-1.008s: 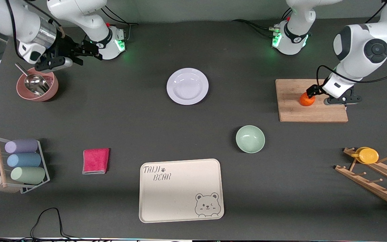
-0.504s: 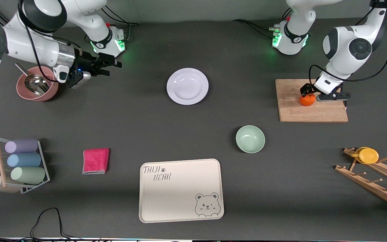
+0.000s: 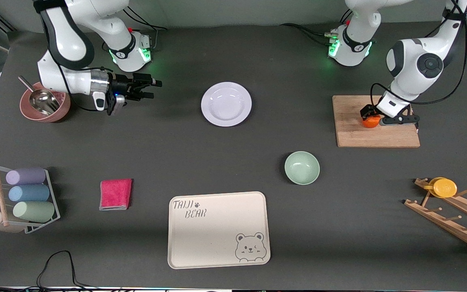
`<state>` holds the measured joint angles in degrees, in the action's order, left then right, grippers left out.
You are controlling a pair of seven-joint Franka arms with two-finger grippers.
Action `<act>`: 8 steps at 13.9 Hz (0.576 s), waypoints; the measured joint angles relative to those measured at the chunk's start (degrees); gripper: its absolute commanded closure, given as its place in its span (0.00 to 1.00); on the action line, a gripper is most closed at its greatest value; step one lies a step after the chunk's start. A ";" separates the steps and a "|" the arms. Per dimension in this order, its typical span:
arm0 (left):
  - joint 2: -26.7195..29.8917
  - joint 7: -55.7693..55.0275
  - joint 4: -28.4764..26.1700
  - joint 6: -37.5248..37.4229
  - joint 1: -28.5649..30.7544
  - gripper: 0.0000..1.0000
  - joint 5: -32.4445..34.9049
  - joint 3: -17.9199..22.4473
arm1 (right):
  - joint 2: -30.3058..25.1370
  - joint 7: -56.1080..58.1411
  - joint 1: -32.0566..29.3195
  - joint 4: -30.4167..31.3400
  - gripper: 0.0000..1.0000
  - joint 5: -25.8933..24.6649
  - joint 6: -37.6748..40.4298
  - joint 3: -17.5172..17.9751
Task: Place orange and plate with both arms
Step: 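Lower the left gripper onto the orange while the right gripper approaches the plate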
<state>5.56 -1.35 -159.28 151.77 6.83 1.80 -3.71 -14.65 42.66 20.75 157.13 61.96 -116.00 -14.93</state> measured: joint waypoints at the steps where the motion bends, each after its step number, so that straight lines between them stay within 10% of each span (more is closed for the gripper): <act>1: -0.53 0.00 -0.13 0.00 0.03 0.00 0.00 0.00 | 2.16 4.75 -0.04 0.80 0.00 3.09 0.00 -0.50; 8: -2.58 0.00 -0.49 1.58 0.98 0.00 0.00 0.03 | 15.89 23.68 -0.06 1.46 0.00 15.90 0.28 -0.71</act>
<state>2.98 -1.35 -159.76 153.34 7.80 1.80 -3.69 1.25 66.34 20.69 158.59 77.86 -115.72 -15.63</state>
